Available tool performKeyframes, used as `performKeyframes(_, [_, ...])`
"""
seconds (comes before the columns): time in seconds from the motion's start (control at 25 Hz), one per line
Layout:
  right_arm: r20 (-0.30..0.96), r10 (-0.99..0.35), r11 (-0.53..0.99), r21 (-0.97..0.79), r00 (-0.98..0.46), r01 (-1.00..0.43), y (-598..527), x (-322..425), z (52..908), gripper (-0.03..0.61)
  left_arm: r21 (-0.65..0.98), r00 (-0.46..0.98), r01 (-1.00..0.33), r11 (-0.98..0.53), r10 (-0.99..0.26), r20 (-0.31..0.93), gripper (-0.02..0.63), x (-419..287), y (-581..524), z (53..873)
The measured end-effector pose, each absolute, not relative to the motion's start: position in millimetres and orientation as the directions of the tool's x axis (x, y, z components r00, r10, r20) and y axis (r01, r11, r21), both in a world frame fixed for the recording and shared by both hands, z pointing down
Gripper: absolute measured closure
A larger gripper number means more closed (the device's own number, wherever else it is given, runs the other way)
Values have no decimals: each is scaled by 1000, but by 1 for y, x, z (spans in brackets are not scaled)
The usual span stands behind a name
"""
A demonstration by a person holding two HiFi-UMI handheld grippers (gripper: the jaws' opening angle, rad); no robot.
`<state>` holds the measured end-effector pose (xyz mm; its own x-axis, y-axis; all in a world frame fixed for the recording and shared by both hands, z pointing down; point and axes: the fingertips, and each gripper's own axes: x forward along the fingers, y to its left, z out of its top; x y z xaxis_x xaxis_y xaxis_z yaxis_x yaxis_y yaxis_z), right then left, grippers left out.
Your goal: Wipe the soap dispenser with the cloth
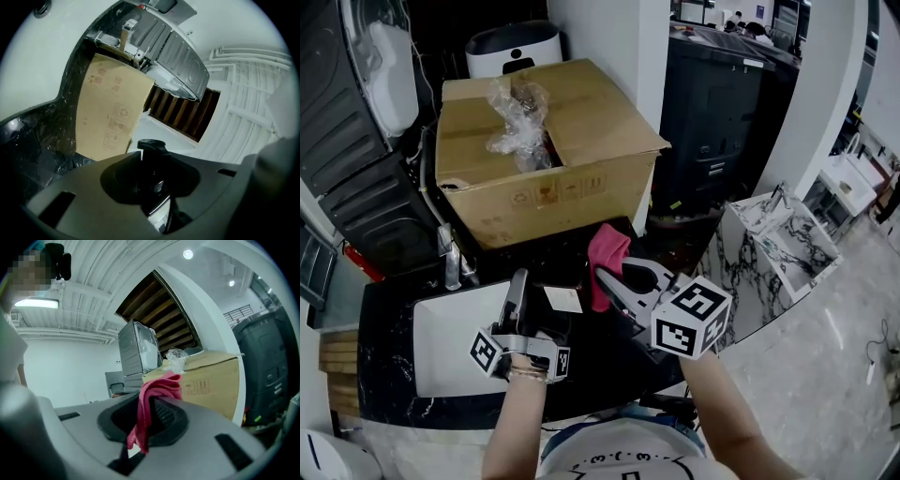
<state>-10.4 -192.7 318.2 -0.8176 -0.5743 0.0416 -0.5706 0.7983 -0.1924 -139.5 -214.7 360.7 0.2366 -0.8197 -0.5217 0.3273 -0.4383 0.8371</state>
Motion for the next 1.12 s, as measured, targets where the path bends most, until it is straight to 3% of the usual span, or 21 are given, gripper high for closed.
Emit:
performKeyframes(0.44, [257, -491, 811, -213, -832, -544, -167, -16, 394, 528, 899, 251, 207, -387, -867, -431, 492, -145, -219, 386])
performKeyframes(0.52, [278, -511, 782, -244, -814, -574, -170, -6, 403, 528, 927, 276, 91, -363, -886, -374, 492, -144, -223, 392])
performKeyframes(0.64, [277, -539, 736, -305, -796, -605, -172, 10, 412, 528, 917, 335, -215, -336, -907, -254, 494, -140, -233, 398])
performKeyframes(0.84, [300, -566, 696, -325, -768, -640, -177, 36, 426, 528, 681, 310, -695, -231, -951, -5, 494, -132, -253, 413])
performKeyframes(0.96, [317, -576, 673, -338, -753, -657, -181, 52, 435, 528, 515, 298, -827, -227, -953, 58, 494, -115, -266, 418])
performKeyframes(1.12, [329, -583, 650, -359, -743, -670, -188, 73, 444, 528, 346, 301, -904, -252, -949, 96, 494, -91, -285, 427])
